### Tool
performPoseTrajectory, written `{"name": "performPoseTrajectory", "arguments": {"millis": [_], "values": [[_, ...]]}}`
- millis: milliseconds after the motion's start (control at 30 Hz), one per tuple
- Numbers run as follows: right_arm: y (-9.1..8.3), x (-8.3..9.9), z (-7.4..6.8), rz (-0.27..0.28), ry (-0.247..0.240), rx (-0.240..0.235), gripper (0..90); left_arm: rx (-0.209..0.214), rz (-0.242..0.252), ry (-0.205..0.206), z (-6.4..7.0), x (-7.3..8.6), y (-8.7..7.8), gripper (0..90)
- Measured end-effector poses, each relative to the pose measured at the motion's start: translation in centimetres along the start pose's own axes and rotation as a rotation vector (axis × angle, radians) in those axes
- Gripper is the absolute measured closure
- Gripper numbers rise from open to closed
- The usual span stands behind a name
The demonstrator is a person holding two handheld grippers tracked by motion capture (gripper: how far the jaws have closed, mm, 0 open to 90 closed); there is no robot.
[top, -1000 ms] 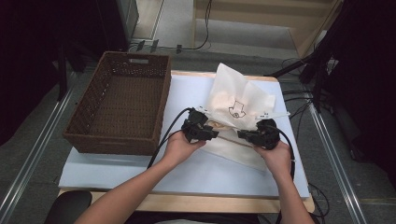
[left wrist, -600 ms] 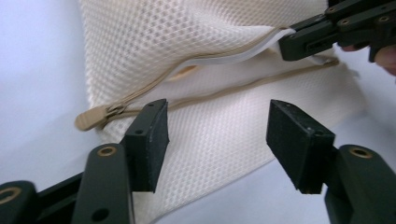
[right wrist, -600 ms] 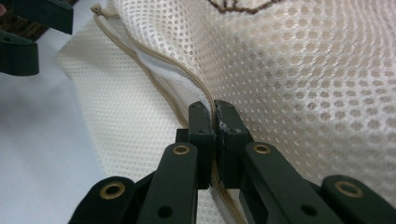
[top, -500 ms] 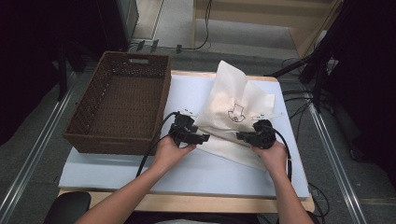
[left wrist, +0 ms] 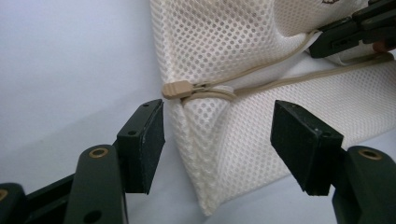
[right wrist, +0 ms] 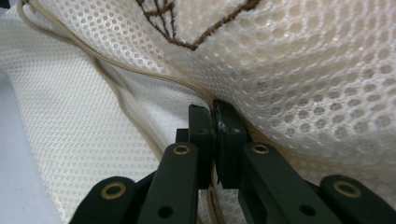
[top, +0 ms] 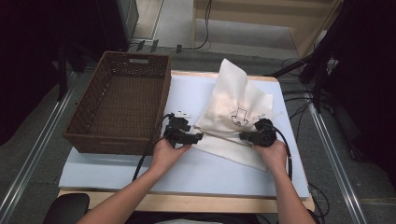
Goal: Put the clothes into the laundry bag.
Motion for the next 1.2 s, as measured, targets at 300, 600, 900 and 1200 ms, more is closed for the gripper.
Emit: {"name": "performPoseTrajectory", "arguments": {"millis": [300,600,900,1200], "values": [[-0.2,-0.1,0.4,0.007,0.025,0.020,88.1,-0.045,-0.054,0.020,-0.2,0.1,1.2,38.9],[-0.1,-0.1,0.5,0.007,0.035,0.016,87.9,0.000,-0.117,0.040,0.6,0.7,2.5,55.5],[-0.1,-0.3,0.6,0.001,0.053,0.022,87.9,0.033,-0.122,0.086,1.4,1.3,2.0,80.8],[0.0,-0.6,0.5,-0.003,0.057,0.037,87.9,0.101,-0.140,0.099,2.4,2.6,1.0,86.5]]}}
Point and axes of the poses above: each handheld gripper's, and its own axes: y roughly forward along the jaws, x roughly out of its underside, z roughly to its right, the point moved 5 cm from there along y, roughly forward along the jaws, and after that the axes turned 6 degrees about y, right-handed, at the moved point
